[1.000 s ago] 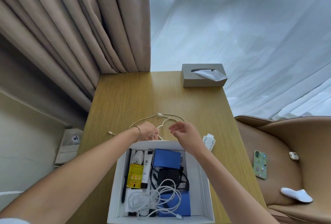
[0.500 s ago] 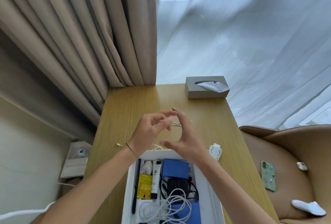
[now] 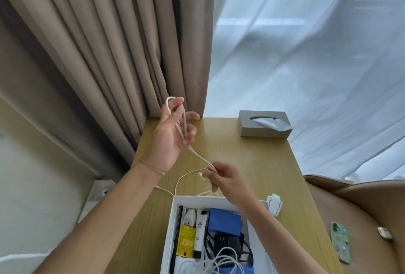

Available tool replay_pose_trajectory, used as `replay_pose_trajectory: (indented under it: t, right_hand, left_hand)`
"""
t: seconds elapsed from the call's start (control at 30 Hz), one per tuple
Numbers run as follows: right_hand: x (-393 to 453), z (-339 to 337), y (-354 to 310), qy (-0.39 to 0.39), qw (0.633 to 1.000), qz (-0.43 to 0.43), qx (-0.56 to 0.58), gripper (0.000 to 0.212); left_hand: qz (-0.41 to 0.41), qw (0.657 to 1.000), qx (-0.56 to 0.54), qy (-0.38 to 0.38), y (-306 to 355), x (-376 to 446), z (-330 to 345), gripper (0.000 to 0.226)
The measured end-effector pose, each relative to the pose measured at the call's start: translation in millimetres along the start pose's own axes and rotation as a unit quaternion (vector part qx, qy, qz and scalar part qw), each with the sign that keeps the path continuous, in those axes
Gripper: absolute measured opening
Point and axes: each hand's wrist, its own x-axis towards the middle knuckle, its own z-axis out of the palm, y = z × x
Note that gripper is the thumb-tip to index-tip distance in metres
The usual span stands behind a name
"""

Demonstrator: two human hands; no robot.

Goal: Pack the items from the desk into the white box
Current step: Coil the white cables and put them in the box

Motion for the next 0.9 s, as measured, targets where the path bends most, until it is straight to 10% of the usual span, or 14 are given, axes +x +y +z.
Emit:
replay_pose_trajectory:
  t: [0.23,0.47,0.67,0.77,0.9]
  right_hand:
    - [2.8,-55.1,1.4,-0.062,0.995,0.005,-0.080,0.016]
    - [7.4,-56.9,-26.7,-0.060,0.993,-0.031,-0.097,0.016]
    - [8.9,-46.5,-53.1,-0.069,0.976,-0.079,-0.192,0.022]
    - [7.4,-46.9,-56.0,-0.080,0.965,-0.082,-0.235,0.026]
    - [5.0,-48.4,-54.2,-0.072,0.981,-0.079,-0.164,0.031]
  left_hand:
    - [0.078,0.927,0.368,0.004,4.6,-3.7,-46.4,0.033]
    - [-0.050,0.798,0.590,-0.113,-27.8,-29.7,-32.1,0.105]
    - [0.094,0.649,0.750,-0.082,-51.1,-38.8,-13.7,0.060]
    - [0.100,0.688,0.712,-0.099,-53.4,-34.8,-19.6,0.055]
    - [-0.027,0.890,0.431,-0.144,-51.9,-38.2,-20.9,0.045]
